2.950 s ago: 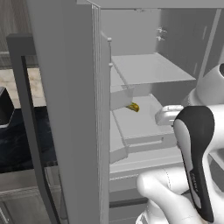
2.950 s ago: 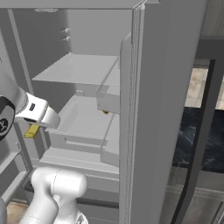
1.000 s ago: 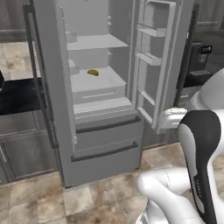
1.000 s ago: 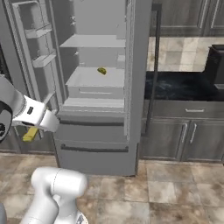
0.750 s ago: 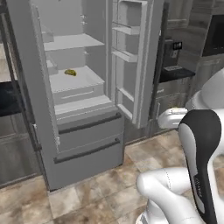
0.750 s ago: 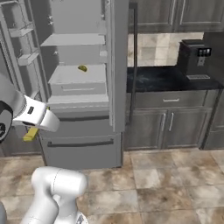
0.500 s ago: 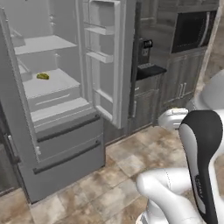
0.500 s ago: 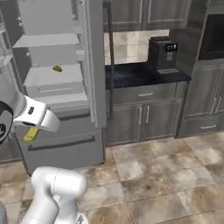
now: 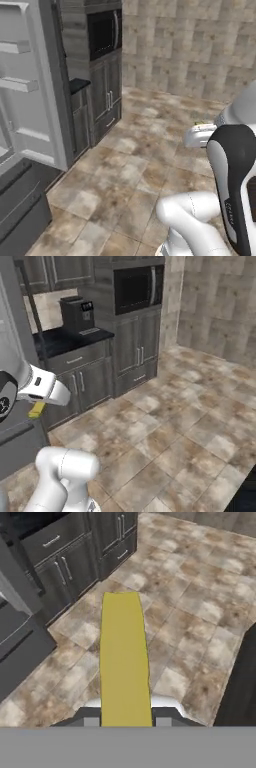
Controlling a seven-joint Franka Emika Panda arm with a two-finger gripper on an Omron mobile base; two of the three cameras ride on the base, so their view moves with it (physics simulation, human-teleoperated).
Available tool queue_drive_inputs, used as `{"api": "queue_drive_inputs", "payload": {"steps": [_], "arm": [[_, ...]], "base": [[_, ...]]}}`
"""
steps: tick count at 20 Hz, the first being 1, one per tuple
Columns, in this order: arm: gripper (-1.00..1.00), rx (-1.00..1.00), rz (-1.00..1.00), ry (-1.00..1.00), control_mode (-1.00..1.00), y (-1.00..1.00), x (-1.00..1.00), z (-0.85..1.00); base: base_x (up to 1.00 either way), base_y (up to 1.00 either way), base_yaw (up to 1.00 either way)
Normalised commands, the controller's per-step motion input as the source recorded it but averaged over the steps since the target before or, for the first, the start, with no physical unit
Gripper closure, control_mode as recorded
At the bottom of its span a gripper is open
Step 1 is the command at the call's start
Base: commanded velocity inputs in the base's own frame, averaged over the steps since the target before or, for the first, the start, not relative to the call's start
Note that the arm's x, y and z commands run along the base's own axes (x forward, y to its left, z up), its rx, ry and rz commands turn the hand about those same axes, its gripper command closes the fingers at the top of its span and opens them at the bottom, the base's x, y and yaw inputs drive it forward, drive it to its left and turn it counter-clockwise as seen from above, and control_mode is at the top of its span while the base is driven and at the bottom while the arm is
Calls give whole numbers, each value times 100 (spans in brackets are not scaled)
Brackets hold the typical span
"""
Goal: Retrieve the butter from the fridge and place it on a plate on the dining table. Then retrieve the butter knife by the fridge and place it near the plate.
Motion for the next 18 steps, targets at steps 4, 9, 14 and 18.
{"api": "queue_drive_inputs", "payload": {"steps": [4,9,14,18], "arm": [[100,0,0,0,100,0,0,0],[100,0,0,0,100,0,0,0],[100,0,0,0,100,0,0,0],[100,0,0,0,100,0,0,0]], "base": [[0,-40,-84],[0,-10,-77],[0,10,-49],[0,-33,-41]]}}
